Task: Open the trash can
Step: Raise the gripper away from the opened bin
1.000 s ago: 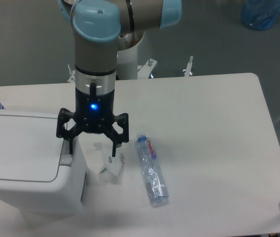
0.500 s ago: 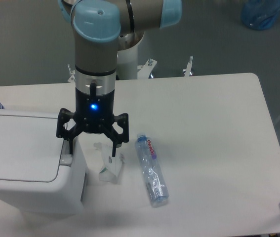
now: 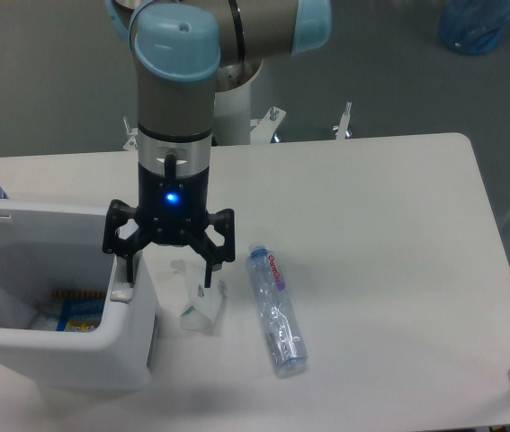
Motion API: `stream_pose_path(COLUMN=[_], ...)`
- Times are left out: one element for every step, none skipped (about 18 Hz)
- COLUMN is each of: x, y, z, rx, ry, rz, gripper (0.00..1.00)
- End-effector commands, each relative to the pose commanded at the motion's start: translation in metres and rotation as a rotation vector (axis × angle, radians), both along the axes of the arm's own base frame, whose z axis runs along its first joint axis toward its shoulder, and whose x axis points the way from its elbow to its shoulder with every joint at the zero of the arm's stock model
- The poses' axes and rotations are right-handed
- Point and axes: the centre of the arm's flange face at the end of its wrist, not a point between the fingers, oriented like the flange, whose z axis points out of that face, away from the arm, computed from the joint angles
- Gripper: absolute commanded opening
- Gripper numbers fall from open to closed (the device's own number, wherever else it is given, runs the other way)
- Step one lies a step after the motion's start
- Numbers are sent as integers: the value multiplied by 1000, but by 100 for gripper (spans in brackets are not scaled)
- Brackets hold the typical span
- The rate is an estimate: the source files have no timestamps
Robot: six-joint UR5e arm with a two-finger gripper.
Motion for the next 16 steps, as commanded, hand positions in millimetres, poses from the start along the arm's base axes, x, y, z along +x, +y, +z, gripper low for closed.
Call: stream_pose_path(x=[0, 0, 0, 0, 0, -1, -4, -8, -10, -16, -25, -30, -33, -38, -44, -47], y=[0, 0, 0, 0, 0, 1, 2, 1, -1, -6, -12, -16, -19, -23, -27, -29], z=[1, 4, 9, 16, 25, 37, 48, 56, 59, 59, 61, 60, 60, 58, 56, 53], rx=[1, 6, 13, 22, 35, 53, 68, 70, 59, 26, -9, -43, -72, -105, -138, -167], ry=[1, 5, 15, 25, 37, 53, 75, 101, 137, 181, 229, 268, 298, 328, 354, 377], rz=[0, 0, -7, -11, -12, -15, -23, -44, -68, -75, -72, -76, -77, -82, -89, -106], gripper=[100, 100, 100, 100, 100, 100, 100, 100, 100, 100, 100, 100, 100, 100, 100, 100])
